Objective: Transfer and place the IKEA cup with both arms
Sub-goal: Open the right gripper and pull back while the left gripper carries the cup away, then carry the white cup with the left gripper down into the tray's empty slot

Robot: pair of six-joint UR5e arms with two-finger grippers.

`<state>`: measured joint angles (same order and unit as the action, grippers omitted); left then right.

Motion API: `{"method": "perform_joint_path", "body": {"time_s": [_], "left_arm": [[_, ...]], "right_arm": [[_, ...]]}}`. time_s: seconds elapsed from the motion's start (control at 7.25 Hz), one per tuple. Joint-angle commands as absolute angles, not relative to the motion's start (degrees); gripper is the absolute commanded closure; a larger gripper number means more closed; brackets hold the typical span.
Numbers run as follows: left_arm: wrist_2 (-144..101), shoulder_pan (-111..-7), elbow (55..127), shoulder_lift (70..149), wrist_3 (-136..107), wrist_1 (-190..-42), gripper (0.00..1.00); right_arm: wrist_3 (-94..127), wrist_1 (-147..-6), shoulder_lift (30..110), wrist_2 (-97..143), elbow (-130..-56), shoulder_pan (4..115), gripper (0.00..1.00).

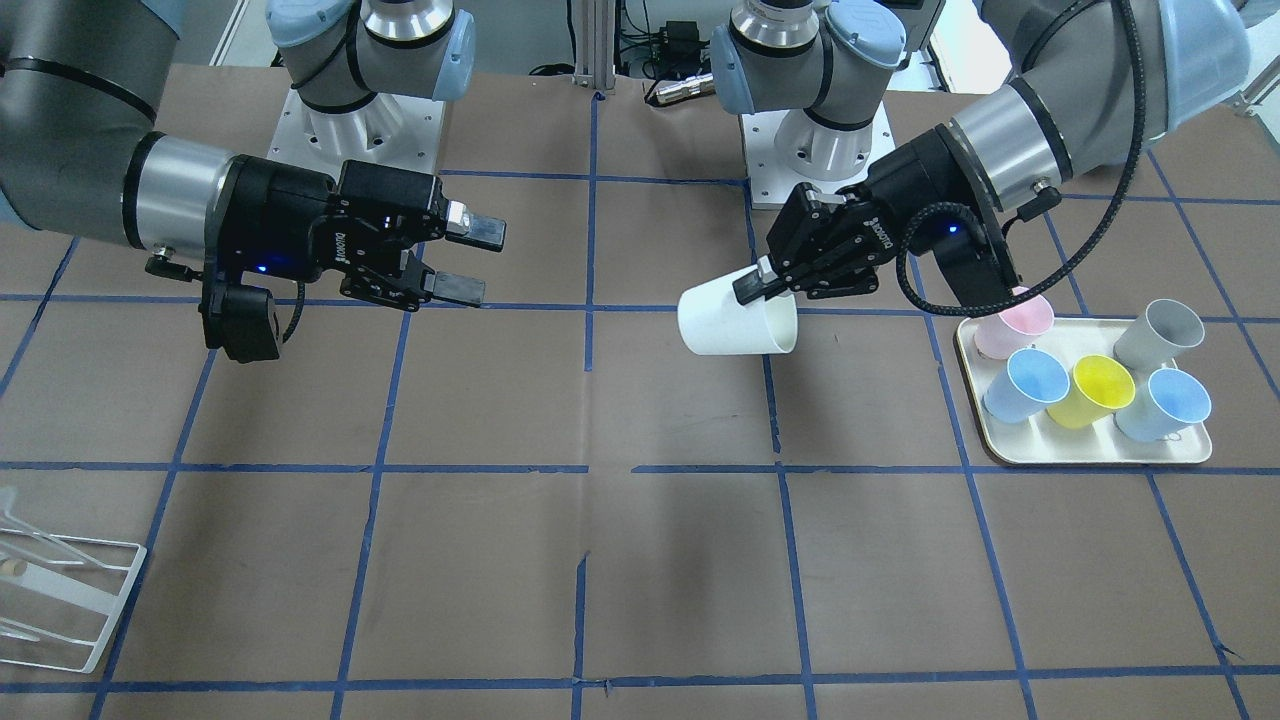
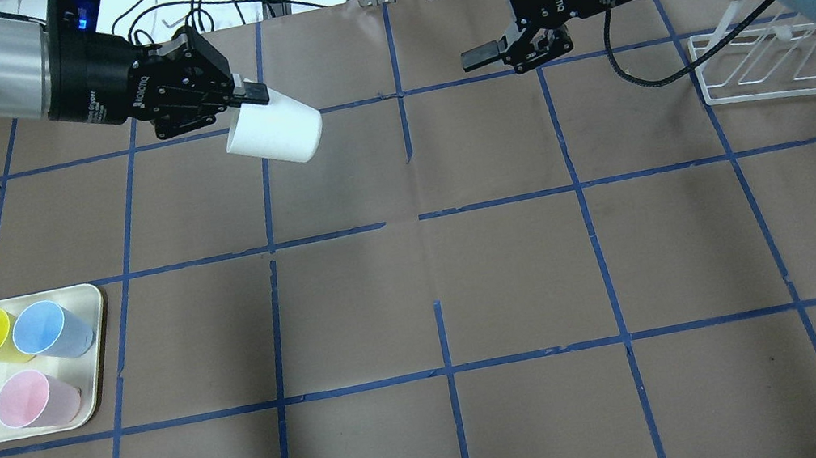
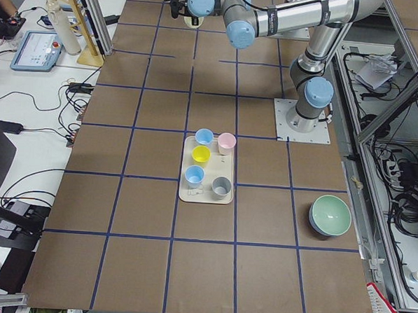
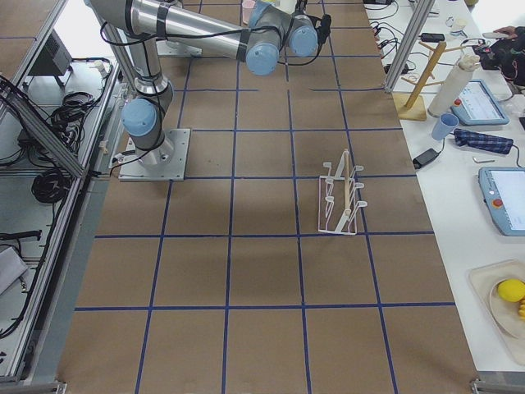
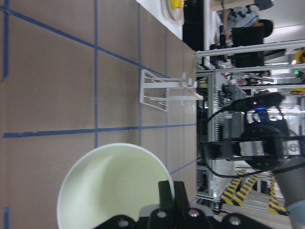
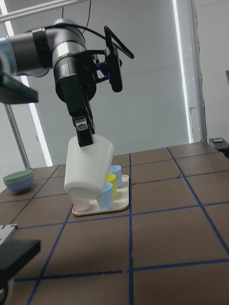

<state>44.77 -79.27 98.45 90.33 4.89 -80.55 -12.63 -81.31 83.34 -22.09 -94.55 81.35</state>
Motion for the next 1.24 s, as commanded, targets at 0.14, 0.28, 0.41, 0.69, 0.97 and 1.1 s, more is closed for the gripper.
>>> {"method": "perform_joint_path", "body": {"time_s": [0.14,0.28,0.41,0.69,0.97,1.1], "left_arm": [[74.02,-78.32,95.80,89.04,9.54,-81.30,1.00],[81.92,-77.09,95.80,88.77,13.67,-81.56,1.00],[89.75,-75.69,95.89,88.77,14.75,-82.78,1.00],[95.88,-69.12,96.41,88.51,26.21,-83.49,1.00],[98.59,-60.07,98.16,88.33,38.44,-82.97,1.00],[99.40,-56.90,99.83,88.33,43.37,-82.62,1.00]], "right_arm": [[-3.26,-82.26,85.33,-47.82,-90.70,81.38,0.00],[-0.21,-82.96,85.60,-56.69,-90.53,81.39,0.00],[3.65,-83.84,86.30,-67.65,-90.27,81.47,0.00],[4.74,-83.76,89.90,-80.62,-90.35,81.74,0.00],[6.93,-83.32,92.54,-89.79,-90.70,82.35,0.00],[11.90,-84.02,92.37,-90.26,-91.14,85.40,0.00]]}}
